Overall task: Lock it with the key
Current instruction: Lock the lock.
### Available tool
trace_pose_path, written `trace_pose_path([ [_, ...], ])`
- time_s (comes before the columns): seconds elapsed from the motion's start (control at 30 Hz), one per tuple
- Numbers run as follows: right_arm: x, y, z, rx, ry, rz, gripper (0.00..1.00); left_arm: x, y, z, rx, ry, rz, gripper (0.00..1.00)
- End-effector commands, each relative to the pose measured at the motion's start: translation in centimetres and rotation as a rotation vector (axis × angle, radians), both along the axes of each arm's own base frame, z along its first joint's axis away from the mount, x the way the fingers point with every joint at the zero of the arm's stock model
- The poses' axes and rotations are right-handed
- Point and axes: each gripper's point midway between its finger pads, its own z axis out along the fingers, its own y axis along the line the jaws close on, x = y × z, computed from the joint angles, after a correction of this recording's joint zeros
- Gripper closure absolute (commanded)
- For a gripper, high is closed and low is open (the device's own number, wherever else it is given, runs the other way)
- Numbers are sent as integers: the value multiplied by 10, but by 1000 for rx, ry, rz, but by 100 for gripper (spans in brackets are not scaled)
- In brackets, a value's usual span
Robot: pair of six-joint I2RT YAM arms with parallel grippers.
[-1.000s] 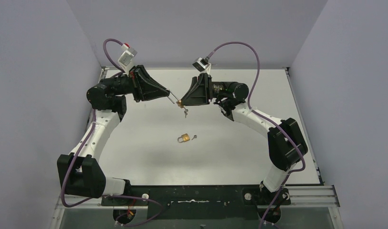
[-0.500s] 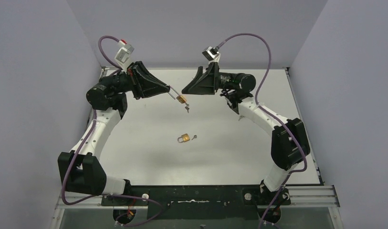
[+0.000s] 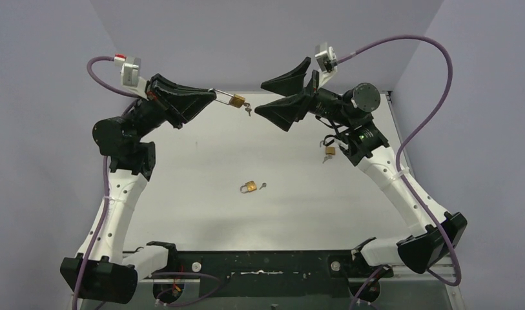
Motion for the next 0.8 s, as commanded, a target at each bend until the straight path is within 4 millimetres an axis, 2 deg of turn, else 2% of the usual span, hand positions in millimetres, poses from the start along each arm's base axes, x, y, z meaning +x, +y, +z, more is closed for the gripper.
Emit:
trace_pose_path([
  [0.0,14,9,-11,-57,-199,-60,15,34,19,-1,-98,50,201,100],
  [0.2,10,20,0,-1,-304,8,16,38,22,-3,-153,76,204,100],
  [0.47,10,41,5,21,-332,78,20,33,21,1,-152,62,185,100],
  [0.57,11,44,8,26,-333,89,24,32,20,2,-151,60,176,100],
  [0.77,8,45,16,36,-335,110,40,36,18,-2,-142,64,168,100],
])
